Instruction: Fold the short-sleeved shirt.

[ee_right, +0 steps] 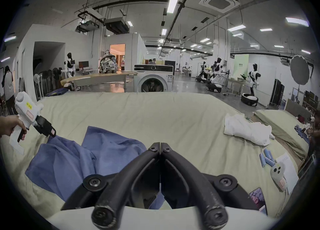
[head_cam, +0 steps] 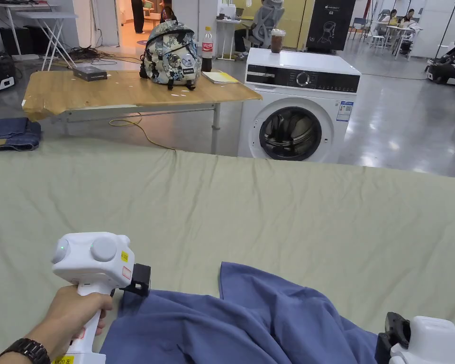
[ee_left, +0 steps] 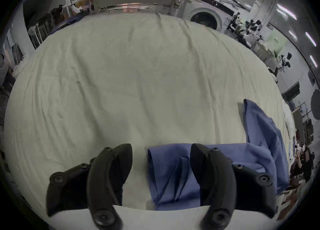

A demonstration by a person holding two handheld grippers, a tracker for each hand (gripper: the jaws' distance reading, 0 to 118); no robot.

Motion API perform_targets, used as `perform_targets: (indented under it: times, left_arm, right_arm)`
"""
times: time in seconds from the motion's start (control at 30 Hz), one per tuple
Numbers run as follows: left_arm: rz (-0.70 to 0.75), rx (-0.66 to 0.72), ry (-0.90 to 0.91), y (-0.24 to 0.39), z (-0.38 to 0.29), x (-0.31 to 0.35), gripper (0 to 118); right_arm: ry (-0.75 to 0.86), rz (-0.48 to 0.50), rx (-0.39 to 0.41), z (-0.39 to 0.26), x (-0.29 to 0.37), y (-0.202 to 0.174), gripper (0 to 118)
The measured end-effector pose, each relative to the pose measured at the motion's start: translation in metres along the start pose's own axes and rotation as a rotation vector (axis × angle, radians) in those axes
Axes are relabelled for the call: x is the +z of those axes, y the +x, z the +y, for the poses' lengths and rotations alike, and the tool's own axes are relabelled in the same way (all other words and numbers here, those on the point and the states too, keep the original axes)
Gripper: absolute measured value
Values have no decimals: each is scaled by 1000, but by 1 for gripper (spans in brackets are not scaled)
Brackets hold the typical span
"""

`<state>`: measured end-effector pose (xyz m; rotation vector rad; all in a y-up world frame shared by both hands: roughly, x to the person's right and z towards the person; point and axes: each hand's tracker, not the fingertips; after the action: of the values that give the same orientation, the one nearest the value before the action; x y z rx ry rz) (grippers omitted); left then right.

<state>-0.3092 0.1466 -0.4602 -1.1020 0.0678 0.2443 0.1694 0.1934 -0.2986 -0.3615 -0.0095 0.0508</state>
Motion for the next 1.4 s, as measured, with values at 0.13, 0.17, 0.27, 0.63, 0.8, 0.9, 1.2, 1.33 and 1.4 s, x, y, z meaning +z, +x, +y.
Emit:
perform_targets:
  times: [0.13,0.17,0.27,0.63,0.8,0.9,1.2,1.33,1.4]
  left_arm:
    - [81,-72,-26,14,-11,-5,44]
    - [89,-71,-15,16,-12,-4,34]
    - [45,-80,-6,21,-13,-4,0]
    - [-99,-37,157,4,-29,54,0]
    - [-155,-25,219,1,-47,89,0]
    - [-172,-19,242,0,-56,103,0]
    - [-181,-14,287,-4,-68,122,0]
    - [-177,-14,300,-6,-69,126,0]
    - [-172,-15,306,-8,-68,129,0]
  right_arm:
    - [-16,-7,-5,-2,-2,1,0]
    - [-18,-7,-5,-3,-2,1,0]
    - [-25,-6,-10,-4,-3,1,0]
    - [-144,19,-61,15,-29,24,0]
    - [-307,69,-76,25,-67,38,0]
    - [-419,73,-62,22,-98,45,33]
    - [-692,94,-69,3,-151,43,69]
    - [-716,121,-31,-11,-154,34,17]
    - [-691,113,-18,-15,-151,31,5]
